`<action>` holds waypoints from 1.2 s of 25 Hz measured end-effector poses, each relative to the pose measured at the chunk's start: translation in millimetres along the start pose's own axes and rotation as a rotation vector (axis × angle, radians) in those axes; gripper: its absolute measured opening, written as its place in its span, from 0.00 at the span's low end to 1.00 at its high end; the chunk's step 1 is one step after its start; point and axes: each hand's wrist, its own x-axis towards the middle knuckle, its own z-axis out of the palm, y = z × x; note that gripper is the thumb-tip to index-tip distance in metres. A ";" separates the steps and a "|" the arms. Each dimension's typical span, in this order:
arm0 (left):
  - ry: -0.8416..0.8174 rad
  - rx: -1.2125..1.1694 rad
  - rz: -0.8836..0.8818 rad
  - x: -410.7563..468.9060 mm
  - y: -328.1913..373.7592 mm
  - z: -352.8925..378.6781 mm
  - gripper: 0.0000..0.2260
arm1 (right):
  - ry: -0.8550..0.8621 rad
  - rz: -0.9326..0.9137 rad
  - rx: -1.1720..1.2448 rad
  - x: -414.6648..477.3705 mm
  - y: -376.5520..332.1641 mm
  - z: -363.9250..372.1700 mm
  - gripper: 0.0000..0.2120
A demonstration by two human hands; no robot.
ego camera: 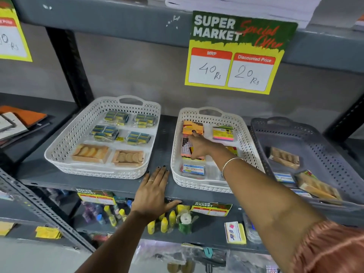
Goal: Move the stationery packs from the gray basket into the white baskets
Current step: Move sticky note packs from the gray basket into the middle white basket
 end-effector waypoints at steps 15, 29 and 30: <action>-0.023 -0.004 -0.016 0.7 1.1 -3.4 0.44 | 0.074 0.218 0.055 4.1 -13.5 -3.2 0.34; -0.018 -0.003 -0.019 0.3 1.4 -0.8 0.44 | 0.035 0.040 -0.056 -5.3 -9.1 -1.6 0.41; -0.017 -0.004 -0.019 0.3 1.4 -0.7 0.44 | 0.035 0.034 -0.051 -7.1 -8.8 -0.8 0.42</action>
